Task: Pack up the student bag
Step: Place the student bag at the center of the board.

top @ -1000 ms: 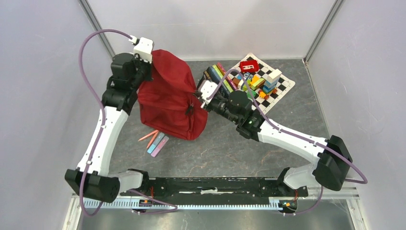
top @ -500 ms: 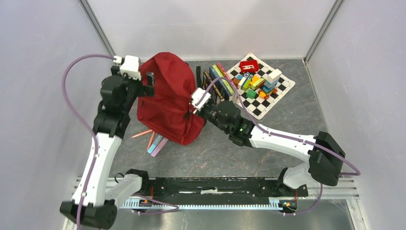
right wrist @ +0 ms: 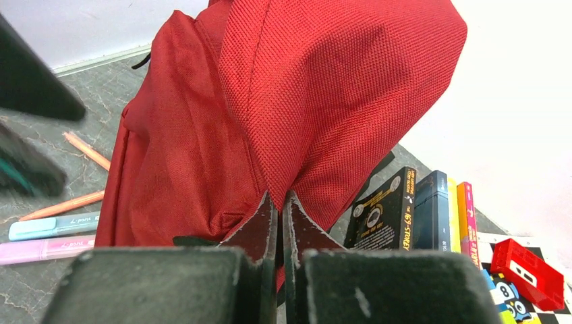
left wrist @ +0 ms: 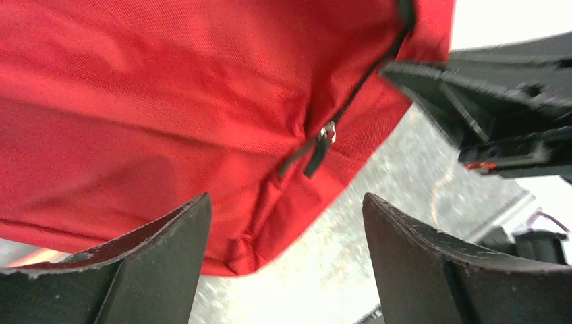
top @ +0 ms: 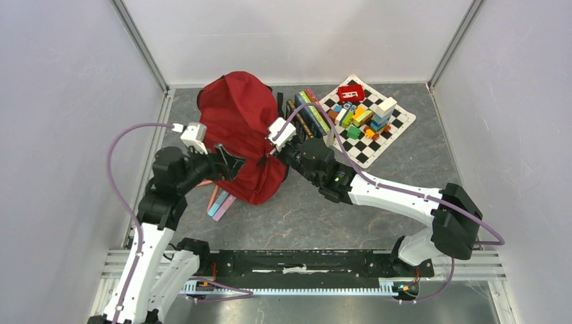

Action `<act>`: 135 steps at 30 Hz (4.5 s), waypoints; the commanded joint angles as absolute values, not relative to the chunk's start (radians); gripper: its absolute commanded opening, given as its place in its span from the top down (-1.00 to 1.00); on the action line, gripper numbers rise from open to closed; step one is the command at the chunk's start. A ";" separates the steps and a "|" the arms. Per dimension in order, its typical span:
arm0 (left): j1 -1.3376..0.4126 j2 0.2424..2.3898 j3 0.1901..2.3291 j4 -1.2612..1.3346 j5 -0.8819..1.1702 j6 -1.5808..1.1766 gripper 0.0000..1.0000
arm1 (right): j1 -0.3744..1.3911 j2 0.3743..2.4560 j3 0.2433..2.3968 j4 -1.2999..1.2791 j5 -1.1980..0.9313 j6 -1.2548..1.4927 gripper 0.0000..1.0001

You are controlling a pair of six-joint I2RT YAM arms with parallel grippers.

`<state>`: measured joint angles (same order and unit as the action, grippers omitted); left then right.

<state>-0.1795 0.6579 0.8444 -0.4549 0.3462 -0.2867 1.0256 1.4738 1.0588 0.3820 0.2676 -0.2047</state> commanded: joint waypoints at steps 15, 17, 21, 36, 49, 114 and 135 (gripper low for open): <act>-0.511 0.878 0.695 -0.146 0.235 -0.558 -0.30 | 1.031 1.475 1.121 0.411 0.267 -0.187 1.00; -0.512 0.891 0.700 -0.131 0.223 -0.558 -0.24 | 1.031 1.475 1.122 0.410 0.268 -0.187 1.00; -0.520 0.924 0.700 -0.122 0.189 -0.554 -0.12 | 1.031 1.476 1.123 0.411 0.262 -0.189 1.00; -0.543 1.029 0.733 -0.084 0.119 -0.531 0.17 | 1.031 1.476 1.118 0.413 0.215 -0.193 1.00; -0.548 0.898 0.859 -0.237 0.032 -0.512 0.96 | 1.031 1.464 1.069 0.412 0.150 -0.241 1.00; -0.548 0.626 0.941 -0.729 -0.112 -0.257 0.39 | 0.990 1.289 0.966 0.330 0.151 -0.262 -0.88; -0.176 0.903 0.914 -0.780 -0.342 -0.640 -0.99 | 1.002 1.604 1.093 0.188 -0.366 -0.070 -0.64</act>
<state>-0.2596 0.9314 0.9333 -0.8455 -0.2653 -0.5438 0.9932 1.5253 0.9981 0.2577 -0.2070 -0.1658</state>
